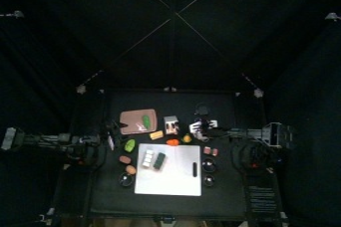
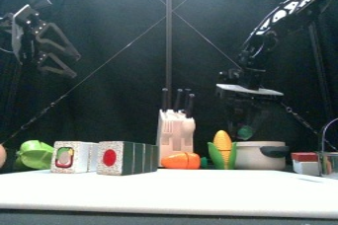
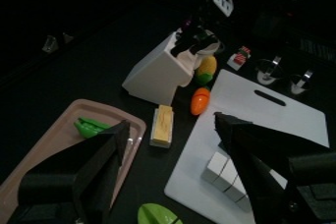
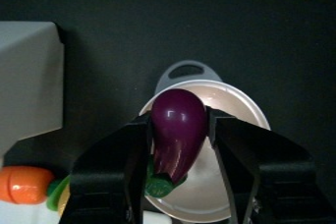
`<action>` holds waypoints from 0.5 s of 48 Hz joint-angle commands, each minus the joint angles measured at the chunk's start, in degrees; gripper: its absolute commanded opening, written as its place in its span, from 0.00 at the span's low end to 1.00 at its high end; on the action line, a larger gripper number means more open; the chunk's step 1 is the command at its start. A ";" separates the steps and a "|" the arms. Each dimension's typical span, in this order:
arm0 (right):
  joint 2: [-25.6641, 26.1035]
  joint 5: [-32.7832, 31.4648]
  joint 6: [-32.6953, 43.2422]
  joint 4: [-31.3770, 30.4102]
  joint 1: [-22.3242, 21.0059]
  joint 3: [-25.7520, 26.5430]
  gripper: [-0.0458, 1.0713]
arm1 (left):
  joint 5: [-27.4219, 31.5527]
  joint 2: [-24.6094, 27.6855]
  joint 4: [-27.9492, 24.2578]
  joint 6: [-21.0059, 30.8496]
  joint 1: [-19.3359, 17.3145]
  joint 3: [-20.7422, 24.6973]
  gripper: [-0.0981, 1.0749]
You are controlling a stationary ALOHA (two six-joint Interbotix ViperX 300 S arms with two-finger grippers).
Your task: Place eggplant onto large plate
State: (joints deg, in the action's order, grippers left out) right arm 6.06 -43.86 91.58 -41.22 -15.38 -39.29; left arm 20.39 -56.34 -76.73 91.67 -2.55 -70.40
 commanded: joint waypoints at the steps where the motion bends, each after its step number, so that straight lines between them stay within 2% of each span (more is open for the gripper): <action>1: 3.96 -1.05 0.00 -0.88 0.88 1.23 0.60 | -0.44 0.09 -0.09 0.18 -0.18 0.70 0.94; 7: 7.03 -1.23 0.26 -2.29 2.20 1.85 0.60 | -3.08 0.26 -0.26 0.09 -0.09 0.97 0.94; 15: 8.70 0.97 0.26 -6.06 4.04 4.13 0.60 | -10.28 2.20 -1.85 0.00 -0.70 2.46 0.95; 24: 8.35 9.84 0.70 -13.01 5.27 6.94 0.60 | -15.47 8.00 -4.48 0.35 -2.46 7.12 0.95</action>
State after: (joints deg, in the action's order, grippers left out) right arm 13.27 -38.67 91.93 -51.06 -10.46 -34.72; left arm 6.77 -51.24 -80.51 91.93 -4.13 -66.62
